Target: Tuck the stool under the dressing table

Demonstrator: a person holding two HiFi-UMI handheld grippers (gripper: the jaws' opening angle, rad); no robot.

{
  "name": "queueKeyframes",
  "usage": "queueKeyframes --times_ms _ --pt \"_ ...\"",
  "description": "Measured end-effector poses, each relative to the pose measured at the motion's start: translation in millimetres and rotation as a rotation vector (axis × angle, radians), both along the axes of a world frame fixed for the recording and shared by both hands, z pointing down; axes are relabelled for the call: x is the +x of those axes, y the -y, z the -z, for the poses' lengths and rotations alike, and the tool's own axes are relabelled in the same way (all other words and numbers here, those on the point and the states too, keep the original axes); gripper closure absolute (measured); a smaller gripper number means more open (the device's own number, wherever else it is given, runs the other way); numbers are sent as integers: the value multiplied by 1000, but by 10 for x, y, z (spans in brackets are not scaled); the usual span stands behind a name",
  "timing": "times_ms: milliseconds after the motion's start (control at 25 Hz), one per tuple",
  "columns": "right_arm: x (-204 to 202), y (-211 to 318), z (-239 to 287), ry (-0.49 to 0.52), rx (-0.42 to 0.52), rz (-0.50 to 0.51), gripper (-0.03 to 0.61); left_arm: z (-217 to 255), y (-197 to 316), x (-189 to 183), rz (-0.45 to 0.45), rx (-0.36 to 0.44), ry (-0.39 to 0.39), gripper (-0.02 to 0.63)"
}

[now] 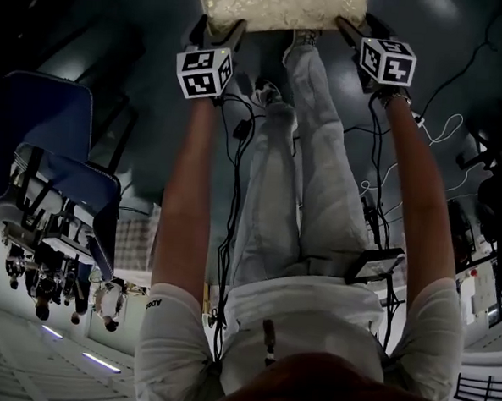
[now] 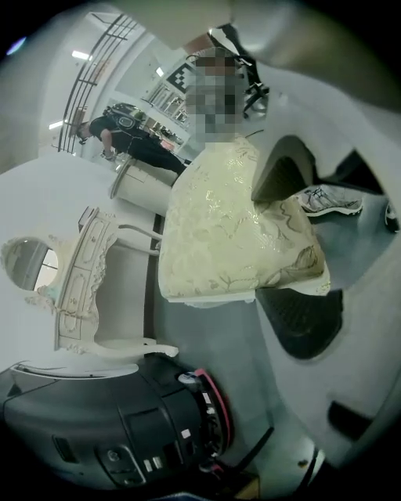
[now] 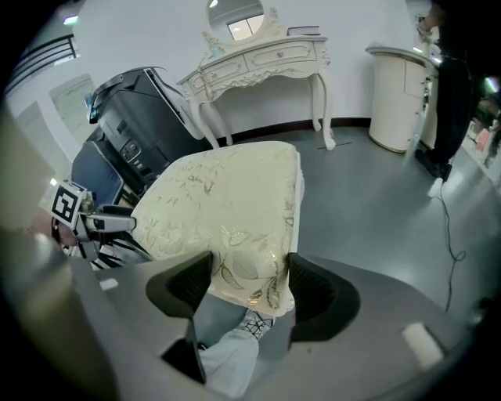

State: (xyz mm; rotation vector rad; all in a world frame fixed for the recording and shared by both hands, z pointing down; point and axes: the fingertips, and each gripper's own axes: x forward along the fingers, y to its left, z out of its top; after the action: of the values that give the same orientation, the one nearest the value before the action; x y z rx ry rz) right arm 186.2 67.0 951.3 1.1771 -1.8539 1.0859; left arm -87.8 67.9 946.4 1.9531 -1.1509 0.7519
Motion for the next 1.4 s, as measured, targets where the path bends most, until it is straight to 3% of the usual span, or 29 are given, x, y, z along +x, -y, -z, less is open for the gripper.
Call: queueKeyframes --times_ms 560,840,1160,1400 --pt "-253 1809 26 -30 -58 130 247 87 1798 -254 132 -42 120 287" --pt "-201 2549 54 -192 -24 201 241 64 2491 -197 198 -57 135 297" --pt "-191 3179 32 -192 -32 181 245 71 3130 -178 172 2 64 288" --pt "-413 3735 -20 -199 5 160 258 -13 3674 -395 158 19 29 283"
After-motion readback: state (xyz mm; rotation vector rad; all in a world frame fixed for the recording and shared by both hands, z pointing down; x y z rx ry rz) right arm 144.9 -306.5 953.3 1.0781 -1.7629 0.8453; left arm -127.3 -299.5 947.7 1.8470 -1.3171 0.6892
